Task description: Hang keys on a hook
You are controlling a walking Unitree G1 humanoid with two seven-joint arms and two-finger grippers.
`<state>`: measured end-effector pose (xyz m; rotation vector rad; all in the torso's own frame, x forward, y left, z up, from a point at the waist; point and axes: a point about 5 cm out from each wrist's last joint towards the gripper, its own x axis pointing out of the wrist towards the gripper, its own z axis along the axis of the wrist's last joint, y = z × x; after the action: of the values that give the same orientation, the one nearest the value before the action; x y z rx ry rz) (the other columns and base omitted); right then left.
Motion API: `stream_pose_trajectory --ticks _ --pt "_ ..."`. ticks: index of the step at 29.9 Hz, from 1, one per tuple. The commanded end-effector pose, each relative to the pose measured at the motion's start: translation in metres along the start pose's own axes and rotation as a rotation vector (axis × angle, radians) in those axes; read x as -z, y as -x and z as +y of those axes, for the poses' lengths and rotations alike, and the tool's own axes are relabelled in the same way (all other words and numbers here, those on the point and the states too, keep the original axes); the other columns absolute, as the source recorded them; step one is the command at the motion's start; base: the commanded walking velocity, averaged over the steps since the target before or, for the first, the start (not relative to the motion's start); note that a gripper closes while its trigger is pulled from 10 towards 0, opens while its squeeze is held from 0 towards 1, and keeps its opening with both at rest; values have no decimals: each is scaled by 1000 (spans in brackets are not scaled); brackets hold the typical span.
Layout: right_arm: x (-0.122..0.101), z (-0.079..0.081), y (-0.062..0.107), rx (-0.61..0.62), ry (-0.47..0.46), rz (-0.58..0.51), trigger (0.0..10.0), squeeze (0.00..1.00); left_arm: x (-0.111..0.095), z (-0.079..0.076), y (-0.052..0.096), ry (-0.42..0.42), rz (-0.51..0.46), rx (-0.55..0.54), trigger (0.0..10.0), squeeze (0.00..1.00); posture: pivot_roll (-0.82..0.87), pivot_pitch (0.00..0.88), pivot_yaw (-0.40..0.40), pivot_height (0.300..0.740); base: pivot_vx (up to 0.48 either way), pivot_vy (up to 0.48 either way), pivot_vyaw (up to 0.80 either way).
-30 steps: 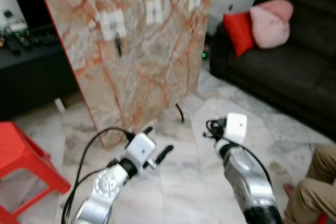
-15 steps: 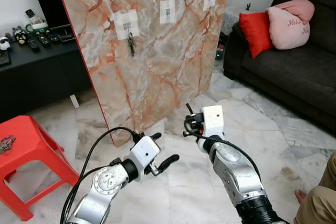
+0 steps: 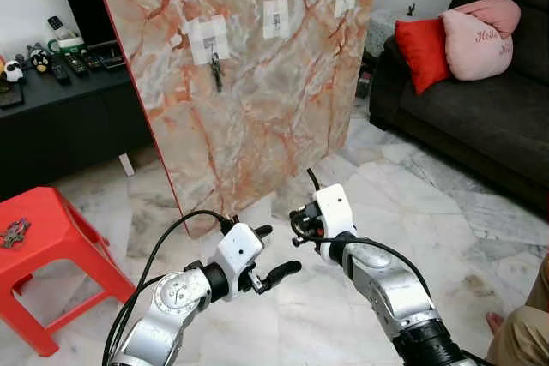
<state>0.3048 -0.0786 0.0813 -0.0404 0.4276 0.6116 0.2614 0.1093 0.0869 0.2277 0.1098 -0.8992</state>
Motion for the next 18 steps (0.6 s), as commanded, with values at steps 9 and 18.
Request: stream_pose_trajectory --ticks 9,18 --pt "-14 2 2 -49 73 -7 10000 0 -2 6 -7 82 -19 -45 10000 0 -8 0 -42 740 0 0 0" --pt "-28 3 1 -33 24 -65 10000 0 -1 3 -13 126 -30 -80 10000 0 -10 0 -43 740 0 0 0"
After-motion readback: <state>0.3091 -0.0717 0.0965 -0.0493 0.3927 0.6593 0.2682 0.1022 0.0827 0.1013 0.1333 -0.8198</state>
